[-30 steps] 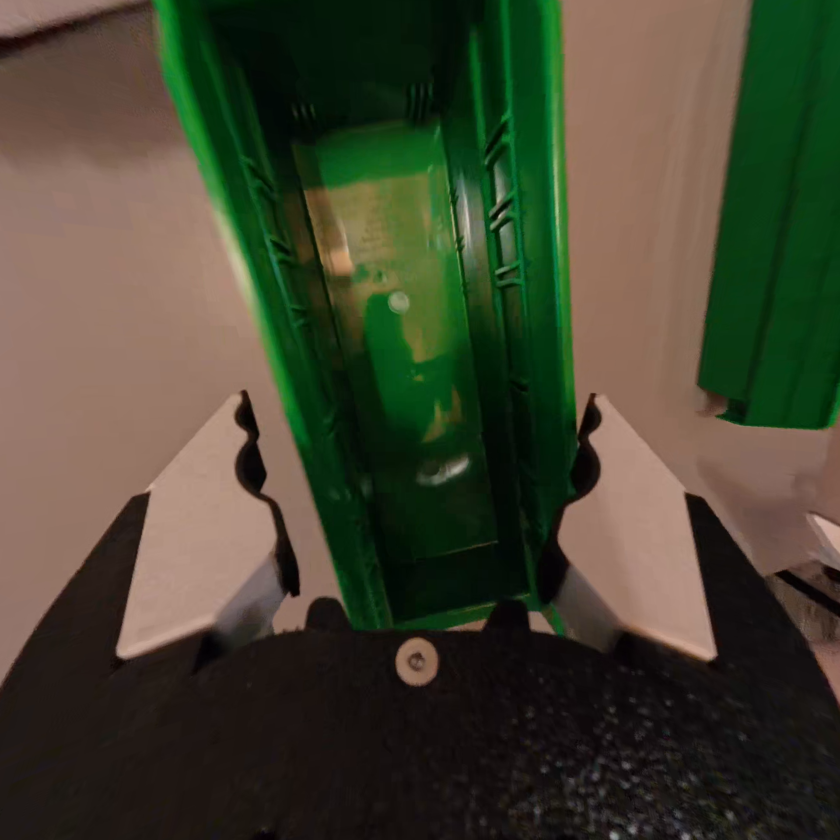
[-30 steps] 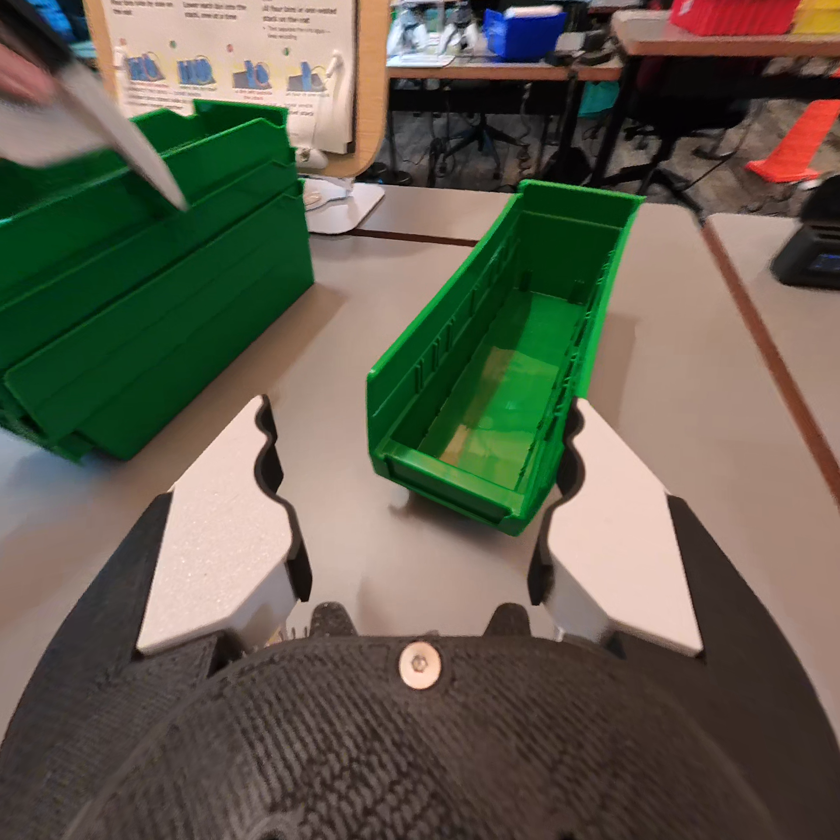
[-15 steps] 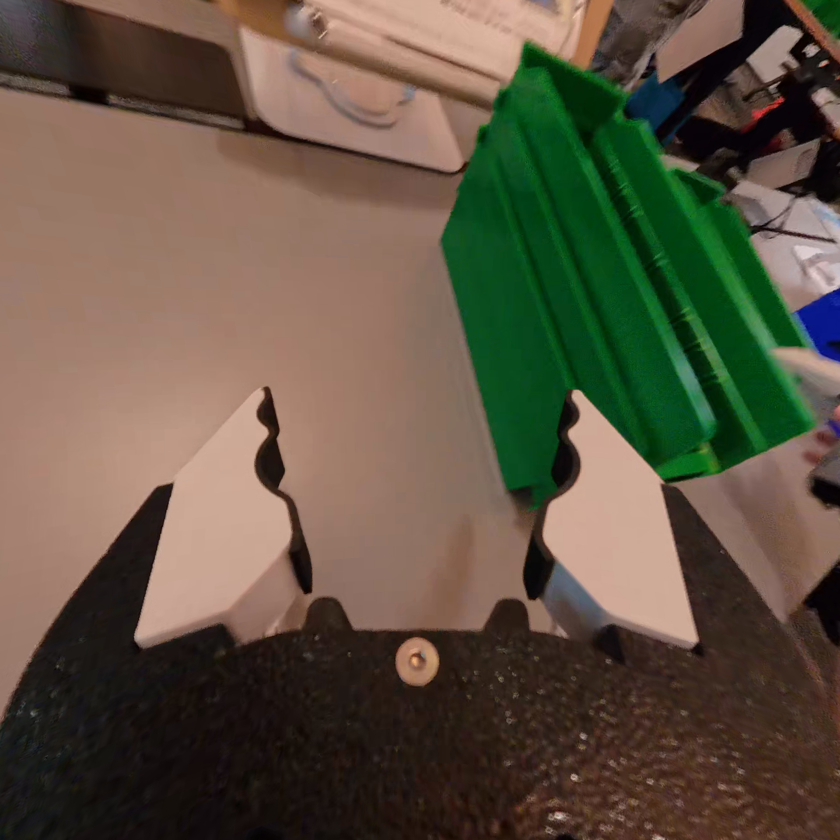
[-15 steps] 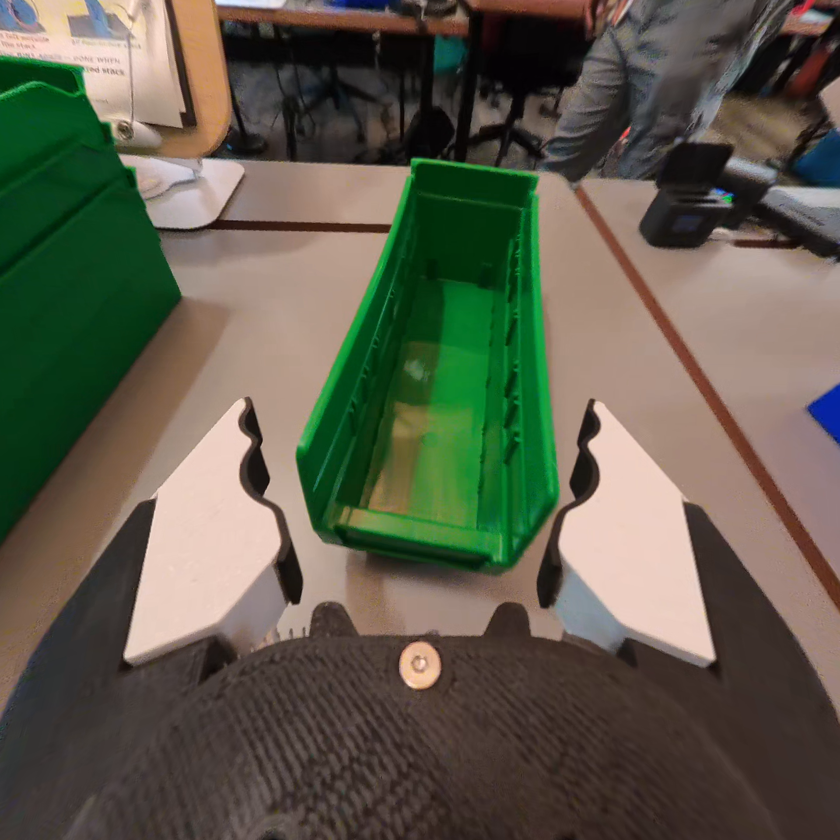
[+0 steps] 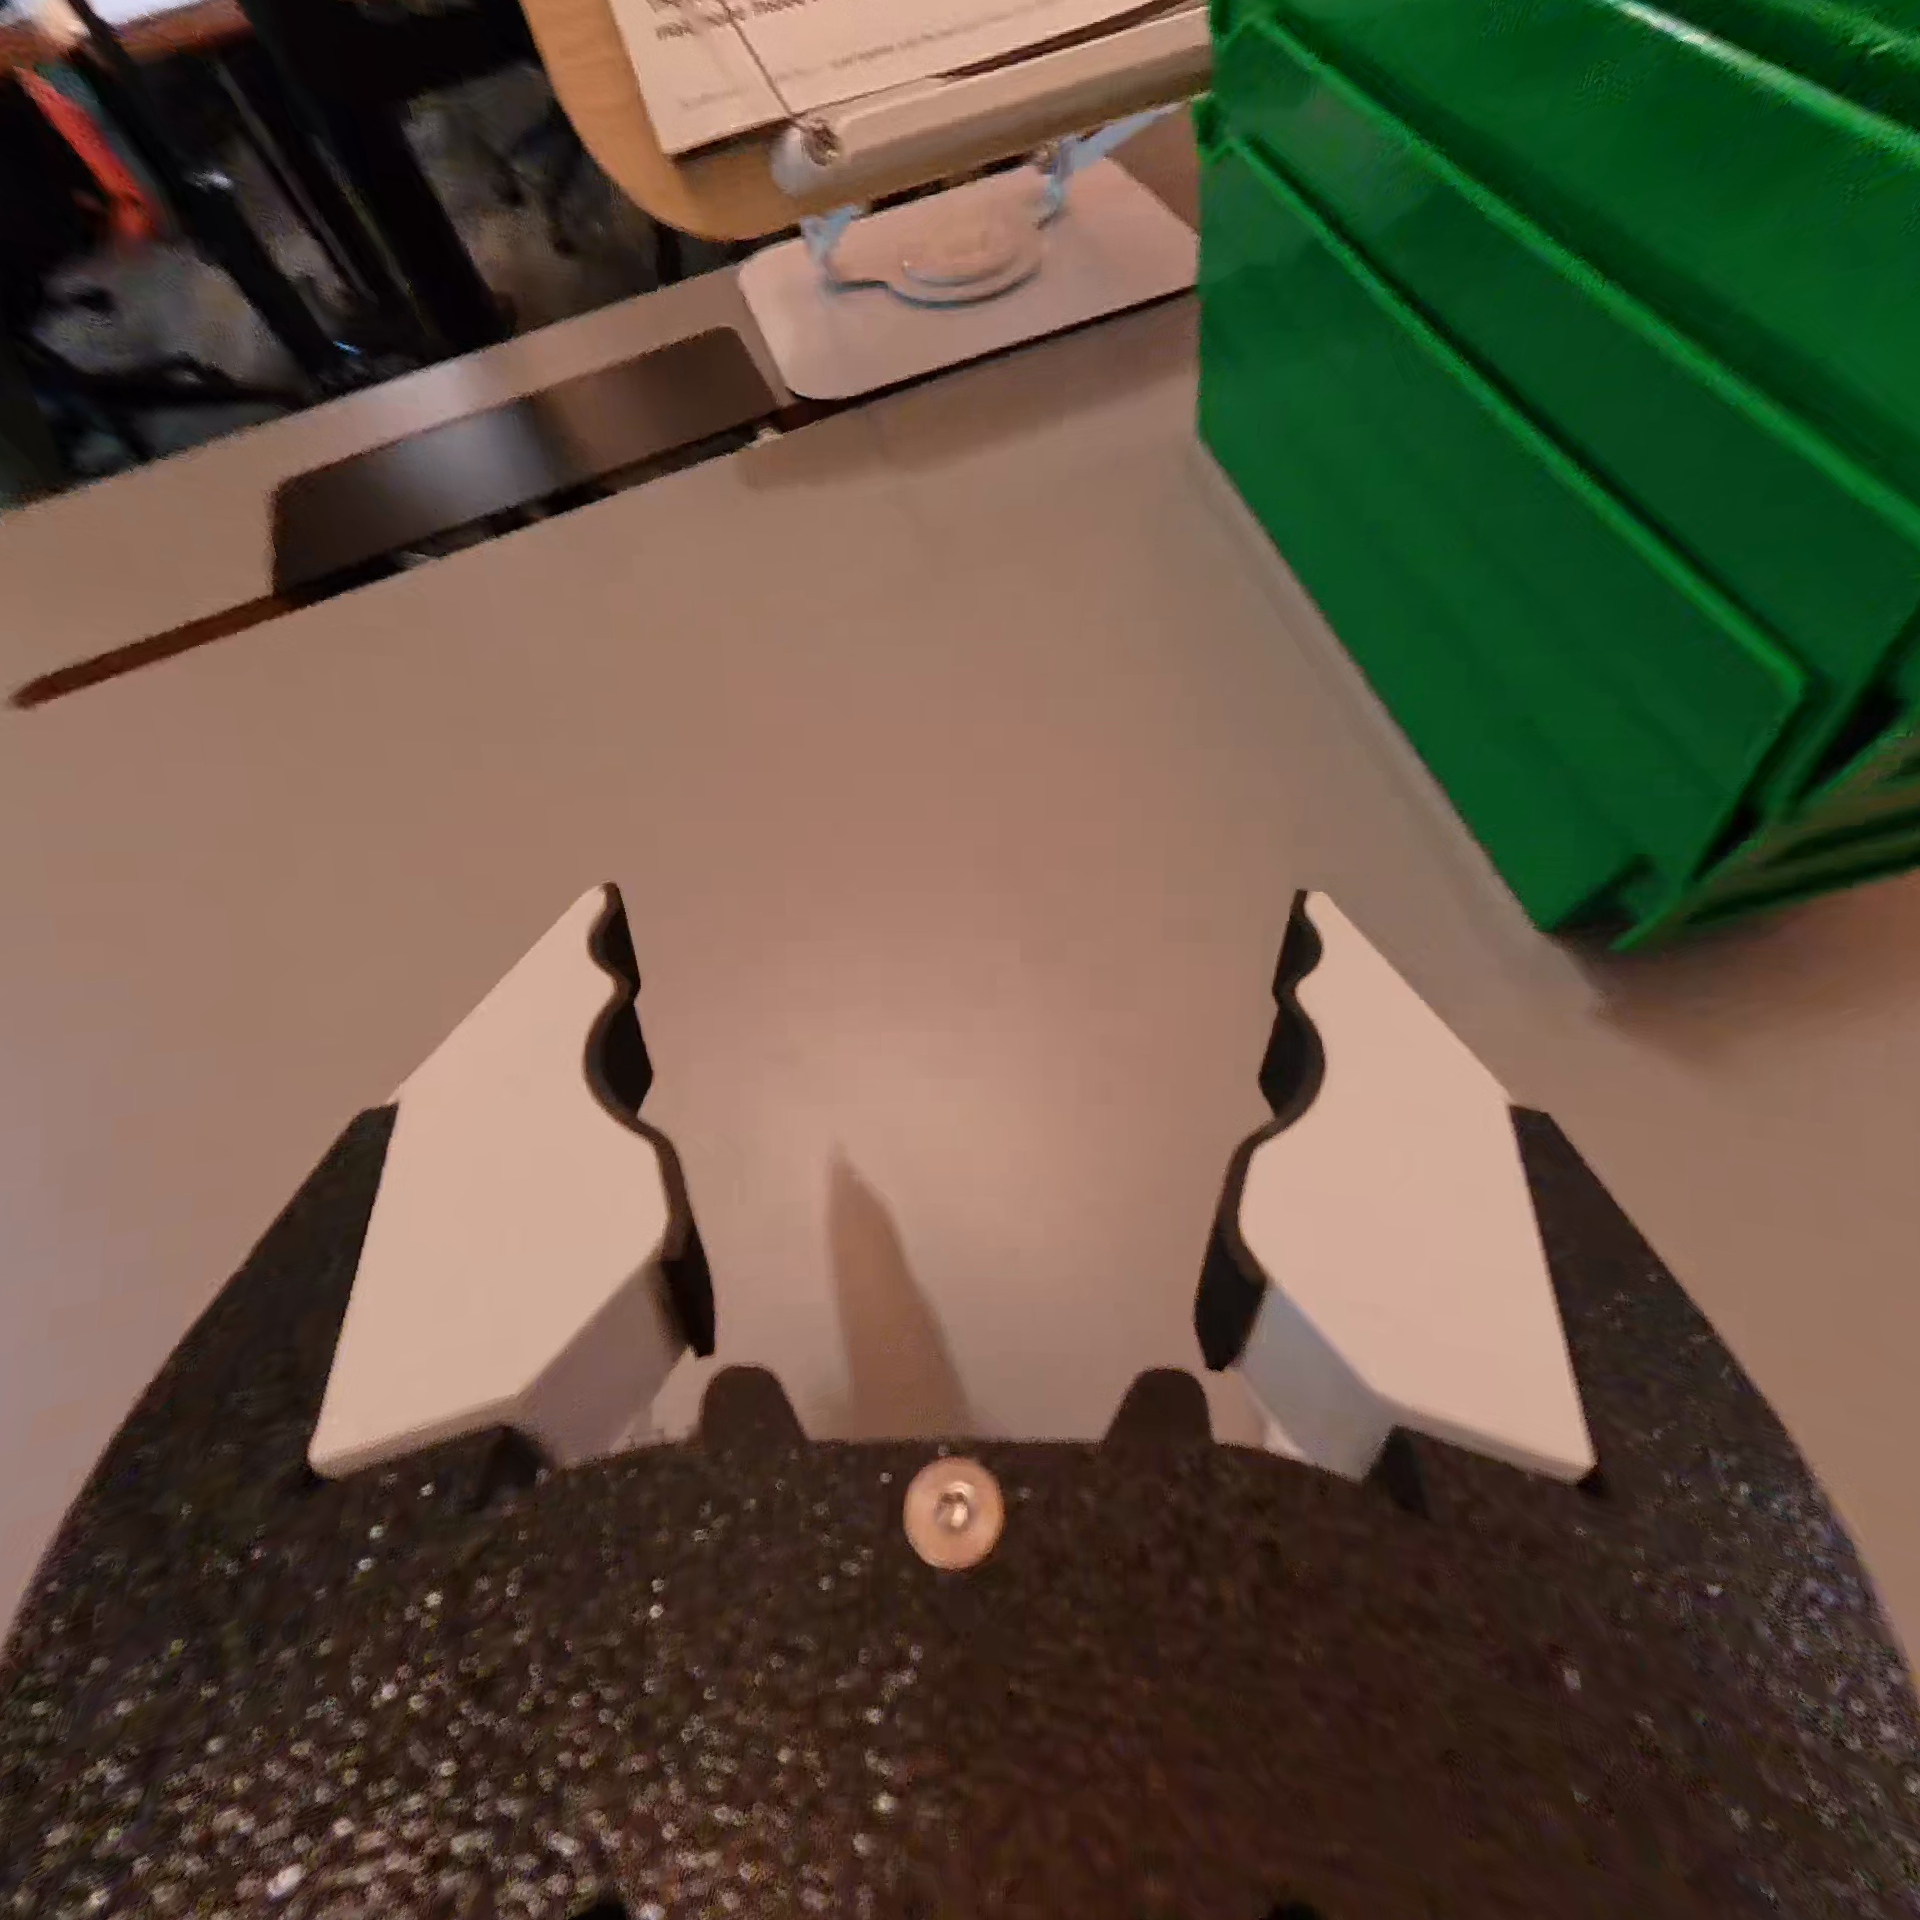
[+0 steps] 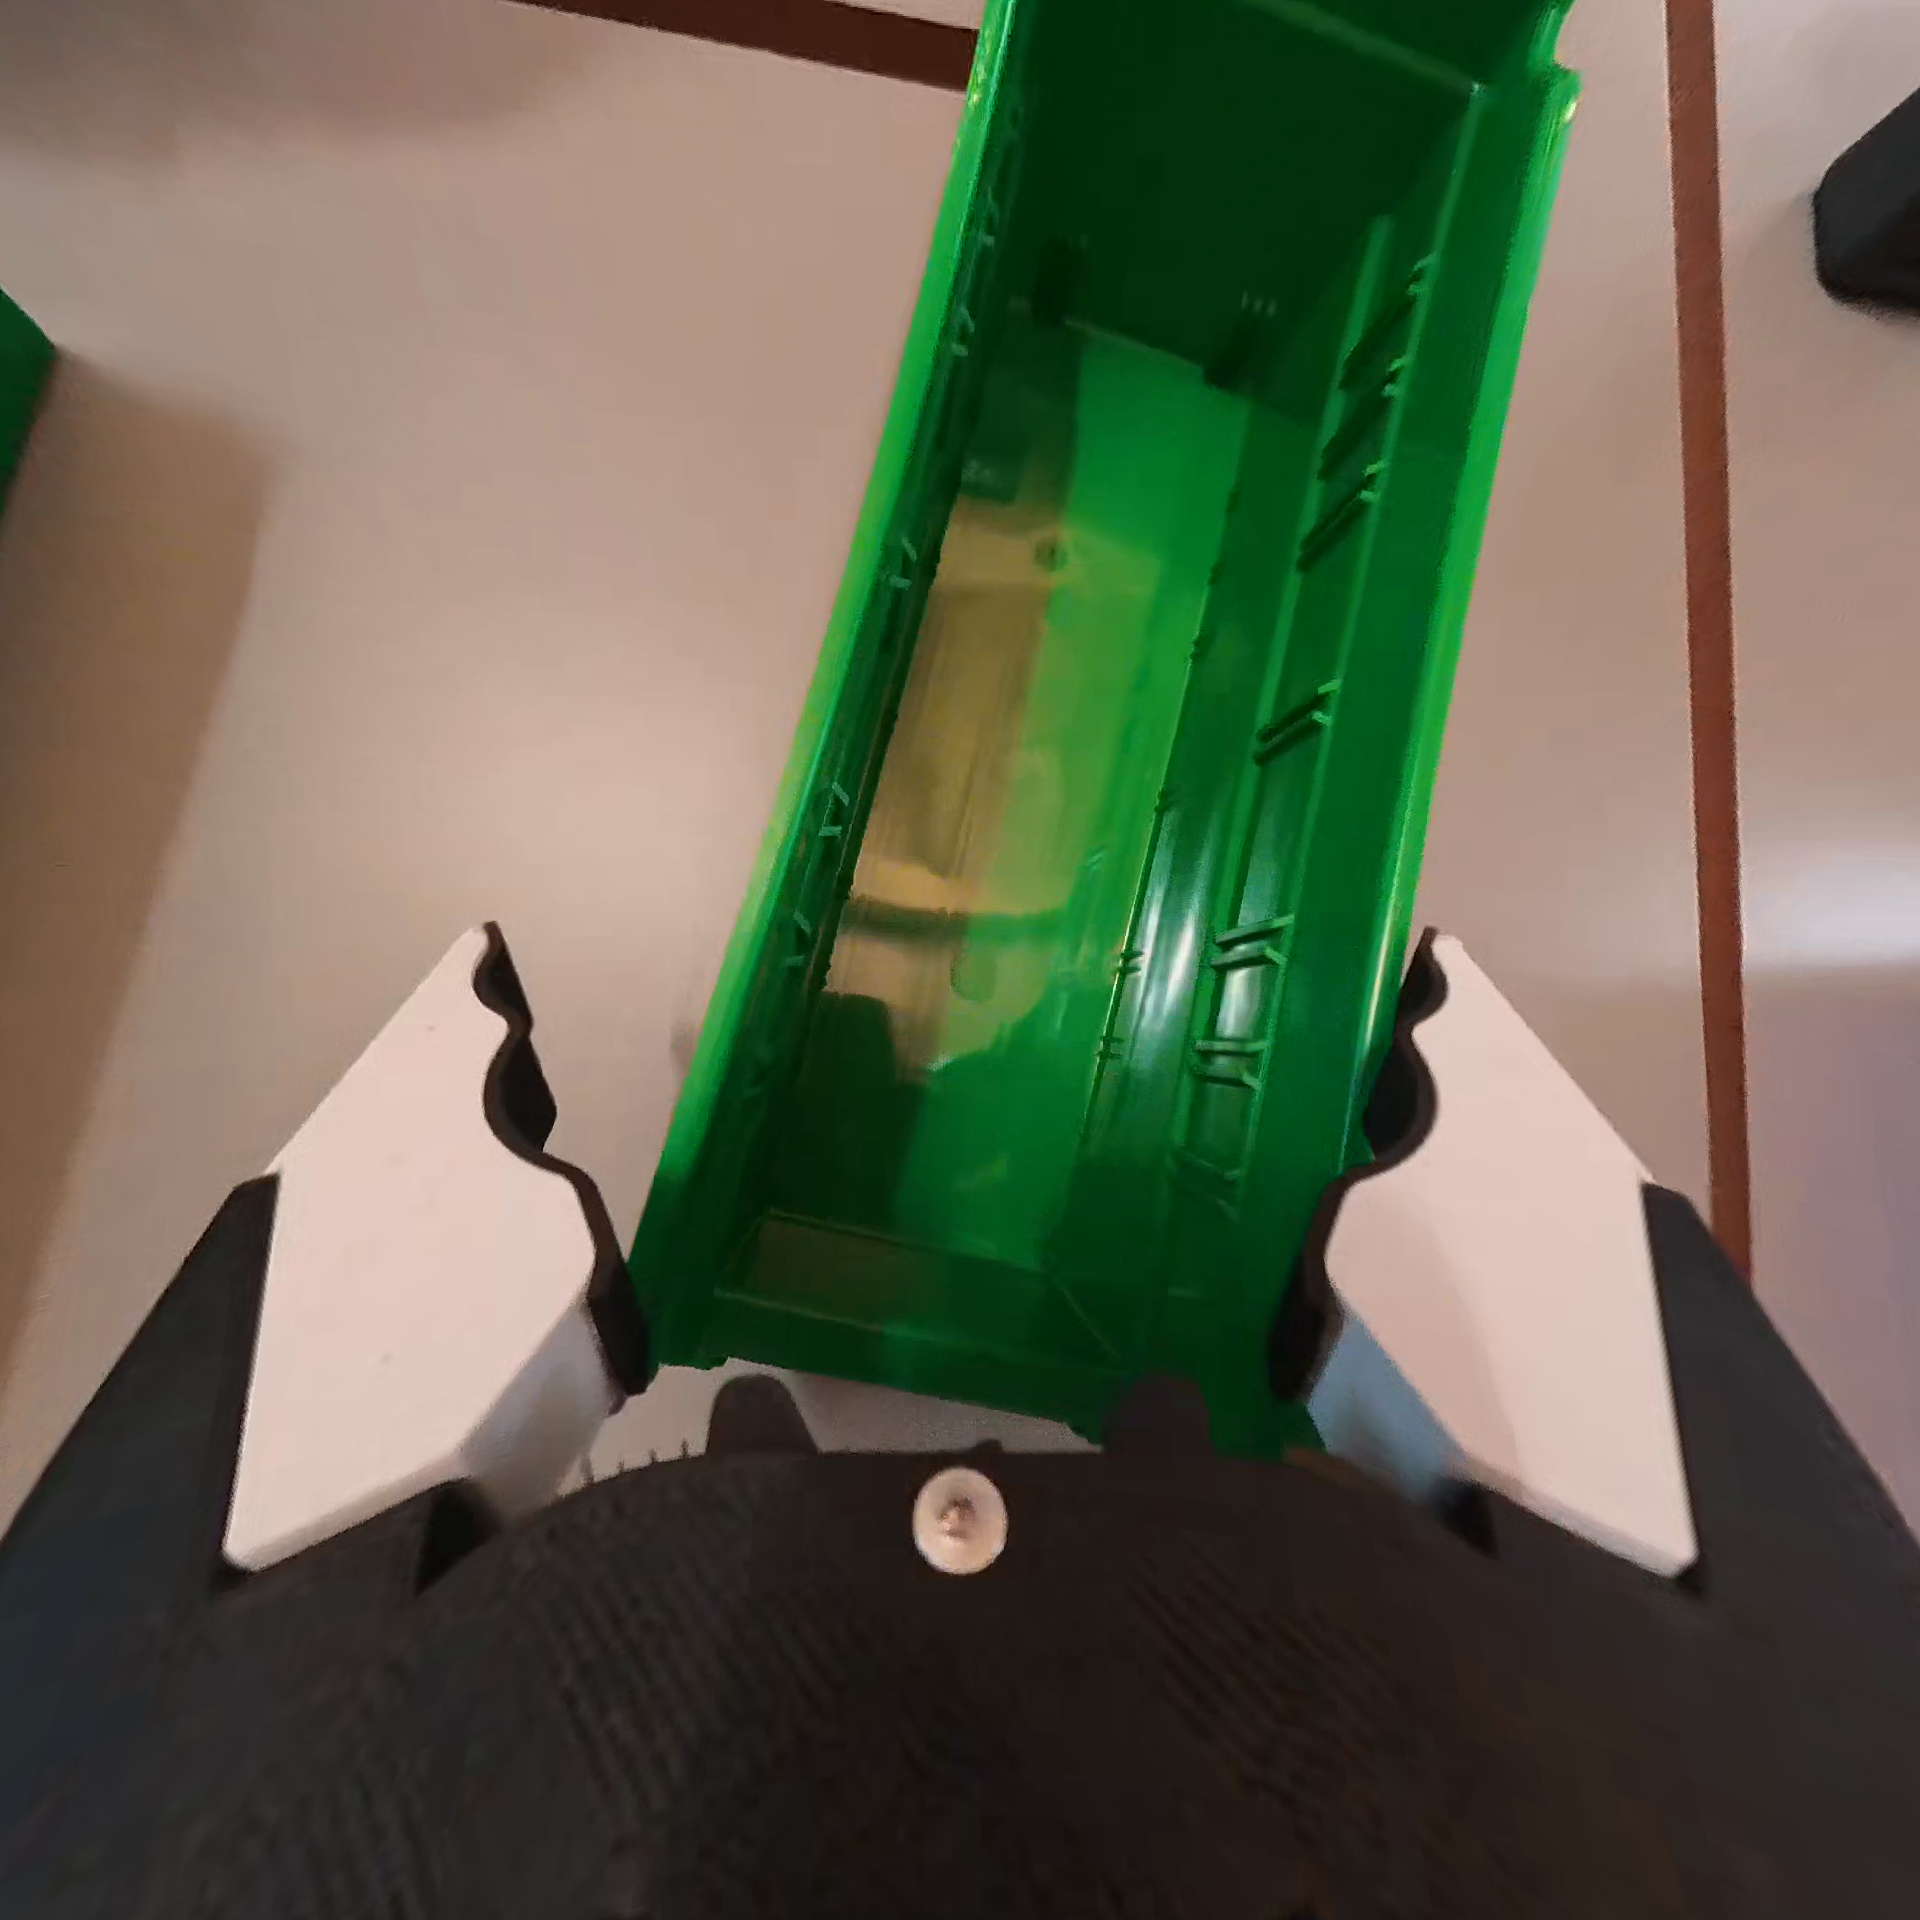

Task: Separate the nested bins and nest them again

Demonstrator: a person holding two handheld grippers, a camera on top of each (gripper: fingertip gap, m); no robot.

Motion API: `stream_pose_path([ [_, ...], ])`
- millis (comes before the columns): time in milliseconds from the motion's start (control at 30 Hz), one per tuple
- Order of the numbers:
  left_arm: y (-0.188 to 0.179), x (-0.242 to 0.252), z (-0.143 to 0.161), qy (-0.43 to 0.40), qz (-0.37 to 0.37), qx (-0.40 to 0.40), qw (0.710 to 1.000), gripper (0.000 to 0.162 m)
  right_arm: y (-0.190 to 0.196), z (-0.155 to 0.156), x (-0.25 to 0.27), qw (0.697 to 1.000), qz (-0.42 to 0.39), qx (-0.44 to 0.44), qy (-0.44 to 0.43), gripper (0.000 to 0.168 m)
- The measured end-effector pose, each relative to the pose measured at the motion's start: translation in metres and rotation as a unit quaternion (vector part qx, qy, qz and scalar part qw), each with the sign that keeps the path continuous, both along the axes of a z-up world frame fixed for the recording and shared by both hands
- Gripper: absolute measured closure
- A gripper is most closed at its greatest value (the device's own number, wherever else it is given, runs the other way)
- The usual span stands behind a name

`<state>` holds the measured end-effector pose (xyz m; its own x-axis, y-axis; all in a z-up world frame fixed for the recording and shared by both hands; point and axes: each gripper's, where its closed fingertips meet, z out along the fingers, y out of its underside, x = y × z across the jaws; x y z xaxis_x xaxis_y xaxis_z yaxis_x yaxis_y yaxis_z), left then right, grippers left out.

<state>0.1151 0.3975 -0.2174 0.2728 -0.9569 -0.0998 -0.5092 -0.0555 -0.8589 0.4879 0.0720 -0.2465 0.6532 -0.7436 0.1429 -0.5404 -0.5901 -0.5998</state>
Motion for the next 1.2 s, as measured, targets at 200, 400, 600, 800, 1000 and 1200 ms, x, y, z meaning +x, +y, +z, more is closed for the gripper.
stream_pose_path([
  [200, -0.019, -0.002, -0.012, -0.010, -0.024, -0.064, 0.998, 0.049, -0.013, -0.019, 0.010, 0.992, -0.002, -0.124, 0.005, 0.009],
  [400, -0.016, -0.008, -0.009, -0.006, -0.029, -0.067, 0.997, 0.051, -0.023, -0.016, 0.016, 0.988, 0.002, -0.149, 0.037, 0.023],
  [600, -0.015, -0.011, -0.001, -0.025, -0.034, -0.085, 0.995, 0.051, -0.013, 0.026, 0.021, 0.995, 0.008, -0.071, 0.074, 0.045],
  [800, -0.023, -0.006, -0.003, -0.035, -0.051, -0.117, 0.991, 0.051, -0.003, 0.006, 0.041, 0.987, 0.067, -0.113, 0.098, 0.031],
  [1000, -0.020, -0.005, -0.013, -0.021, -0.047, -0.124, 0.991, 0.051, 0.017, -0.019, 0.026, 0.977, 0.071, -0.030, 0.200, 0.011],
  [1200, -0.023, 0.002, -0.019, -0.024, -0.044, -0.130, 0.990, 0.052, 0.021, -0.020, 0.027, 0.978, 0.047, -0.008, 0.202, 0.011],
])
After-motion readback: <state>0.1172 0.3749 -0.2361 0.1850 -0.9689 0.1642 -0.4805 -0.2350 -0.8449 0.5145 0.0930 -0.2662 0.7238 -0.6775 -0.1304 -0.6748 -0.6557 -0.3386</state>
